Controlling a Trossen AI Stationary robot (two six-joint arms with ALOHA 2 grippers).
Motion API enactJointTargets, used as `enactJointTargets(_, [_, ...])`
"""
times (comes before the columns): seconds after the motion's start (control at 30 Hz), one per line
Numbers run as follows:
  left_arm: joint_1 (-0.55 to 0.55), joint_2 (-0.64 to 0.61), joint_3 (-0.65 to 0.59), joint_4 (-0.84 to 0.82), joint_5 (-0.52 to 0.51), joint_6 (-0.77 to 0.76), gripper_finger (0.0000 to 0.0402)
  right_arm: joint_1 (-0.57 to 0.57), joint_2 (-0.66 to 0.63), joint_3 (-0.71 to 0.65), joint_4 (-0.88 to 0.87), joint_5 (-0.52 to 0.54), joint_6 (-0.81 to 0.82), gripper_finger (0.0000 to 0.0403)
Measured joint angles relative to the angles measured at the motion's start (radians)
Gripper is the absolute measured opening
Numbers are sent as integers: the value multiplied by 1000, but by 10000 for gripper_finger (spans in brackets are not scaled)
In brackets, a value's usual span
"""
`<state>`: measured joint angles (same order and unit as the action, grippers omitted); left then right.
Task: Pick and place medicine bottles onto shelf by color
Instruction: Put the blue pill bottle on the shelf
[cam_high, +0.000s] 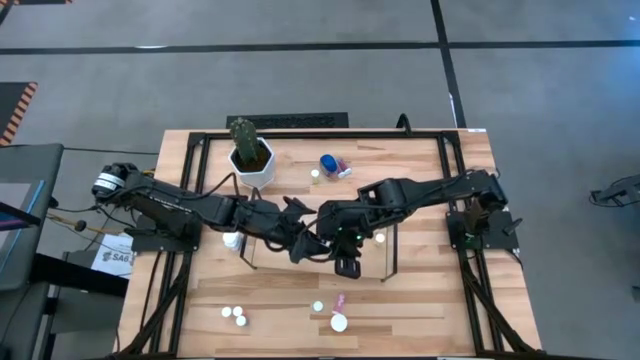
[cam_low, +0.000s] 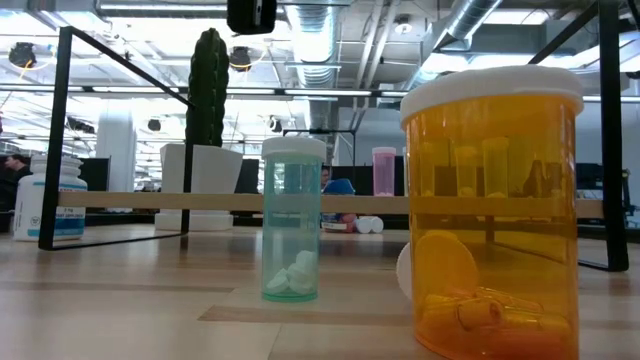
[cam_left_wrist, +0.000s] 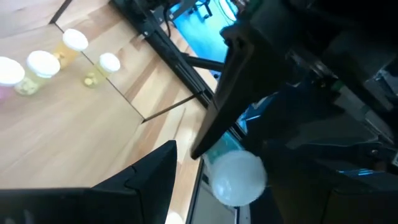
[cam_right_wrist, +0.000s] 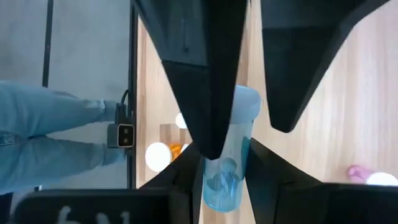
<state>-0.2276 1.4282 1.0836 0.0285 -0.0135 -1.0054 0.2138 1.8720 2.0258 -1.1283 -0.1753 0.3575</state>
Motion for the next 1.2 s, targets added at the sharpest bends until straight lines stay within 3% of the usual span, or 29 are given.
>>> enactJointTargets(0.17, [0,0,0,-11,-1,0,203,-2,-2,0,1,1,-2,108])
enactJointTargets(0.53, [0,-1,1,-10,1,0,97,-1,-2,0,4,1,-1,108])
enactJointTargets(0.77, [0,-1,1,-10,0,0,97,-1,-2,0,-2,1,1,110])
enactJointTargets(0.97, [0,0,-1,-25,-2,0,100,-12,-6,7,-69,-19,15,165])
enactJointTargets(1.2, [12,1,-1,-90,-2,-4,97,-35,-10,141,-341,-43,15,240])
